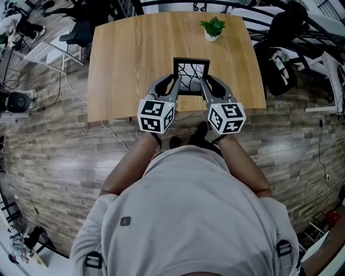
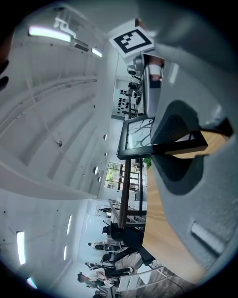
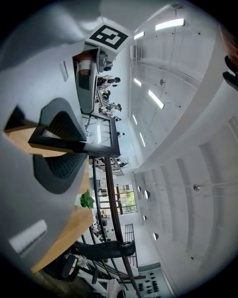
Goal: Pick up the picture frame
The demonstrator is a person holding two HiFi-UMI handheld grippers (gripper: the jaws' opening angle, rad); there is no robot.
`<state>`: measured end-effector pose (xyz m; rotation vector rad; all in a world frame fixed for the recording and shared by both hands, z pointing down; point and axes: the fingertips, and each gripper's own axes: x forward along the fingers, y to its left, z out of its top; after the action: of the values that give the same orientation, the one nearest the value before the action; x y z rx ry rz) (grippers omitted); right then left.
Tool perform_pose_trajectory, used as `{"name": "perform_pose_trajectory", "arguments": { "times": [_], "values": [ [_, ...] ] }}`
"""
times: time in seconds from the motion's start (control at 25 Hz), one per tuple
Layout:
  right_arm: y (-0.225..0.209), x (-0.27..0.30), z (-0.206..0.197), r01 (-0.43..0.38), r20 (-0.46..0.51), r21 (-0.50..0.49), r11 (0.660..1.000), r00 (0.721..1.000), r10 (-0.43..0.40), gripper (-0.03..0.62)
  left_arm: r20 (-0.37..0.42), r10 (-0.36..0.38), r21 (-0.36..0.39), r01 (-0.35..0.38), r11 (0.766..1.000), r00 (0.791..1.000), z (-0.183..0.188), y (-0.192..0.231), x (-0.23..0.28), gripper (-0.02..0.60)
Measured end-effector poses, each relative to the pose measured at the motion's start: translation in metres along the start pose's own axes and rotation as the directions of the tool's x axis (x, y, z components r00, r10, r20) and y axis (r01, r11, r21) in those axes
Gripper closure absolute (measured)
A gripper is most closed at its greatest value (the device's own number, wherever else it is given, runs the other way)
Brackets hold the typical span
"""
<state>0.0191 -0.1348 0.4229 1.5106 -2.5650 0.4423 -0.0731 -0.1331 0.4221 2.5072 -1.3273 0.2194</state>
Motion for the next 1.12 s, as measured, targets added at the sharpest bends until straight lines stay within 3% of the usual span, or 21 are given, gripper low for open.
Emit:
{"name": "perform_pose_trajectory", "arguments": {
  "times": [0.24,0.52,1.12],
  "values": [
    [0.005,-0.013,-0.010,0.016,-0.024,-0.004,1.000,1.000,-0.016,0.507,0.004,-0.018,-0.030,0.018,0.999,1.000,-0.011,-0.008,-0.010,0.508],
    [-0.001,-0.029,-0.006,-0.013,-0.009,-0.004,1.000,1.000,0.013,0.507,0.016,0.010,-0.020,-0.010,1.000,1.000,-0.006,-0.026,-0.013,0.508],
    [-0.074,-0.130,-0.015,-0.108,-0.008,-0.004,0.994,0.994,0.108,0.507,0.021,0.087,-0.029,-0.086,0.996,0.996,-0.024,-0.155,0.000,0.508]
  ]
}}
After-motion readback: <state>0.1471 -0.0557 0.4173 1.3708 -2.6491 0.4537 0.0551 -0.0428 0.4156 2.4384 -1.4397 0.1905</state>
